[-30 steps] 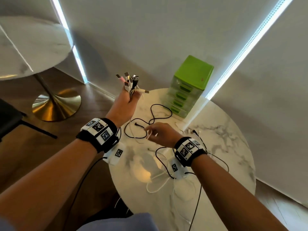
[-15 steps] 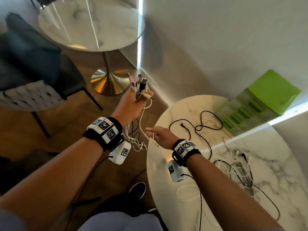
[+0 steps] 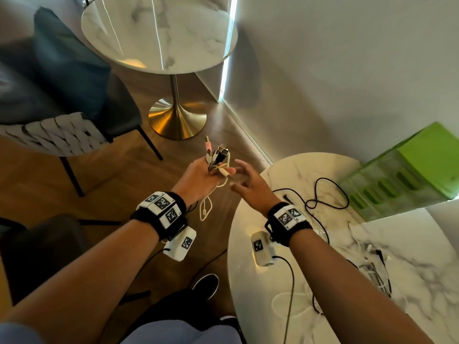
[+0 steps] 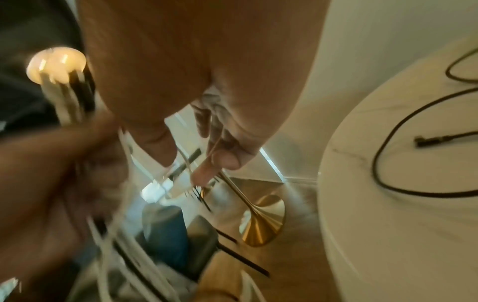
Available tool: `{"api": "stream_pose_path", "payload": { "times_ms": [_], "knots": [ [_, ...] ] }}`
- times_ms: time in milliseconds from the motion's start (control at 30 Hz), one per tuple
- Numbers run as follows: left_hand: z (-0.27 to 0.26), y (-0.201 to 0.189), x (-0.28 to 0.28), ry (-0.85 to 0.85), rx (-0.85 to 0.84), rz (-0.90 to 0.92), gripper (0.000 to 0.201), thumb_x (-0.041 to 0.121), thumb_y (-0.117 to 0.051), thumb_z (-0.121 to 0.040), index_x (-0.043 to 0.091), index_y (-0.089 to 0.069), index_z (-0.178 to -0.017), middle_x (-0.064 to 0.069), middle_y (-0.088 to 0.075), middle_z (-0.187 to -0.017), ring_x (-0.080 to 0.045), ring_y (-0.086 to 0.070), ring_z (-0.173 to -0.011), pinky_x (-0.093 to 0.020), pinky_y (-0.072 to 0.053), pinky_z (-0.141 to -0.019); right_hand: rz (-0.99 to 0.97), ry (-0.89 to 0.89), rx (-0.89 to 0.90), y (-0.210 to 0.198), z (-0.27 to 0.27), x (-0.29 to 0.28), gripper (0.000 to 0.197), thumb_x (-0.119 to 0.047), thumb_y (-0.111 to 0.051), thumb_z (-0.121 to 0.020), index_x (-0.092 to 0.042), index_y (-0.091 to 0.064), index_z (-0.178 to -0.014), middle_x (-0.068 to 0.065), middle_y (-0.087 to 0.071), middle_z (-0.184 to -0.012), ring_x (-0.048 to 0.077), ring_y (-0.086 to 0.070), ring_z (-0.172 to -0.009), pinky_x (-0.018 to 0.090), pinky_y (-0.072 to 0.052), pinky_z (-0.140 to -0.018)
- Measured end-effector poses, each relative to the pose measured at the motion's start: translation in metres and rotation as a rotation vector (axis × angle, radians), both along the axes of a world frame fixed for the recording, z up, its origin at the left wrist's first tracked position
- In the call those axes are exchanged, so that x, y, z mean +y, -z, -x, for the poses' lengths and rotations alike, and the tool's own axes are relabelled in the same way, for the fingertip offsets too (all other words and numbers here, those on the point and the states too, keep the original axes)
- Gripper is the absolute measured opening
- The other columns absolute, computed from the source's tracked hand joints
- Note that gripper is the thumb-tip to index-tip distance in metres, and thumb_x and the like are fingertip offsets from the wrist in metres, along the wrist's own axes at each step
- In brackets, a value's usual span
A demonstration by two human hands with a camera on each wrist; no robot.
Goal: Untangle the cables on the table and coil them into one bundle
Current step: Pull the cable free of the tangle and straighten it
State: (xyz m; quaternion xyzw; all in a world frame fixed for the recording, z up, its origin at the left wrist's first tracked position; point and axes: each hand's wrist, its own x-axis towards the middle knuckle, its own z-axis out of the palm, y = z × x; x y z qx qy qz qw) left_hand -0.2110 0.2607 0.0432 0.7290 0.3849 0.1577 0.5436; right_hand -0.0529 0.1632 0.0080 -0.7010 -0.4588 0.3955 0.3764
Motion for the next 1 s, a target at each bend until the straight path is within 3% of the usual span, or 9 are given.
{"api": "stream_pose_path", "payload": {
  "times_ms": [67,267,333,467,567,667,733,900,1000],
  "knots": [
    [-0.002,0.001,0.003,0.032,-0.009,-0.008,0.012,0.040,-0.077,-0.088,0.035,-0.066,-0.086,0.004,-0.070,-0.089,-0.012,-0.067,-0.083,-0.034,-0.056,-0.077,-0.009,0.038,0.164,-0.019,-0.002,0.010,0.046,-0.019,-0.063,-0.099,-0.013,-0.048,-0.142,0.004,-0.066,-0.116,0.007,-0.069,-0.077,0.015,-0.050,-0.064],
    [-0.005,-0.005,0.013,0.099,-0.007,0.006,0.027,0.048,-0.081,-0.074,0.030,-0.070,-0.090,0.003,-0.073,-0.089,-0.016,-0.070,-0.088,-0.039,-0.058,-0.084,-0.073,-0.051,0.071,-0.024,-0.008,0.014,0.030,-0.028,-0.062,-0.099,-0.034,-0.054,-0.128,0.000,-0.061,-0.096,0.011,-0.065,-0.074,0.031,-0.059,-0.071],
    [-0.003,-0.007,0.015,0.142,-0.012,0.022,0.023,0.040,-0.087,-0.075,0.028,-0.071,-0.085,0.005,-0.072,-0.085,-0.013,-0.069,-0.086,-0.036,-0.057,-0.085,-0.105,0.014,0.104,-0.025,-0.008,0.015,0.019,-0.017,-0.061,-0.100,-0.021,-0.059,-0.119,0.002,-0.063,-0.094,0.012,-0.066,-0.074,0.030,-0.058,-0.069],
    [0.002,-0.014,0.018,0.091,-0.095,0.040,0.033,0.032,-0.079,-0.086,0.003,-0.064,-0.090,0.010,-0.061,-0.073,-0.002,-0.058,-0.071,-0.019,-0.048,-0.074,-0.213,0.156,0.121,-0.023,-0.016,0.013,0.009,-0.009,-0.065,-0.097,-0.003,-0.061,-0.102,0.016,-0.070,-0.093,0.016,-0.070,-0.076,0.034,-0.061,-0.075],
    [0.004,-0.014,0.028,-0.050,-0.137,0.003,0.012,0.031,-0.055,-0.104,0.022,-0.062,-0.106,0.012,-0.057,-0.081,0.002,-0.053,-0.072,-0.028,-0.044,-0.078,-0.219,0.011,-0.015,-0.008,-0.022,0.001,0.007,-0.005,-0.072,-0.091,-0.003,-0.066,-0.096,0.012,-0.074,-0.096,0.019,-0.074,-0.086,0.032,-0.060,-0.083],
    [0.005,-0.015,0.035,-0.093,-0.164,0.092,0.019,0.033,-0.048,-0.103,0.024,-0.061,-0.113,-0.002,-0.054,-0.079,-0.017,-0.059,-0.074,-0.040,-0.047,-0.076,-0.112,-0.340,-0.276,0.011,-0.023,-0.013,0.025,0.001,-0.067,-0.092,-0.013,-0.072,-0.111,0.000,-0.073,-0.108,0.009,-0.069,-0.095,0.022,-0.056,-0.085],
    [0.004,-0.019,0.035,-0.088,-0.186,0.181,0.016,0.025,-0.047,-0.105,0.025,-0.062,-0.104,-0.001,-0.049,-0.074,-0.013,-0.048,-0.063,-0.027,-0.041,-0.061,-0.049,-0.415,-0.356,0.016,-0.022,-0.015,0.035,0.005,-0.061,-0.091,-0.016,-0.070,-0.119,0.000,-0.070,-0.116,0.009,-0.065,-0.099,0.021,-0.052,-0.083],
    [-0.001,-0.021,0.027,0.054,-0.164,0.238,0.018,0.020,-0.046,-0.108,0.017,-0.061,-0.098,0.004,-0.052,-0.071,-0.005,-0.045,-0.059,-0.014,-0.038,-0.052,-0.094,-0.110,-0.182,-0.011,-0.010,0.009,0.071,-0.016,-0.070,-0.093,-0.021,-0.032,-0.153,-0.004,-0.045,-0.149,0.008,-0.068,-0.095,0.025,-0.059,-0.081],
    [-0.003,-0.021,0.022,0.079,-0.191,0.243,0.021,0.021,-0.044,-0.109,0.019,-0.062,-0.098,0.005,-0.057,-0.072,-0.006,-0.050,-0.062,-0.017,-0.042,-0.058,-0.135,-0.097,-0.099,-0.025,-0.004,0.022,0.062,-0.023,-0.068,-0.096,-0.021,-0.038,-0.150,0.002,-0.060,-0.135,0.014,-0.072,-0.094,0.040,-0.061,-0.086]
  ]
}}
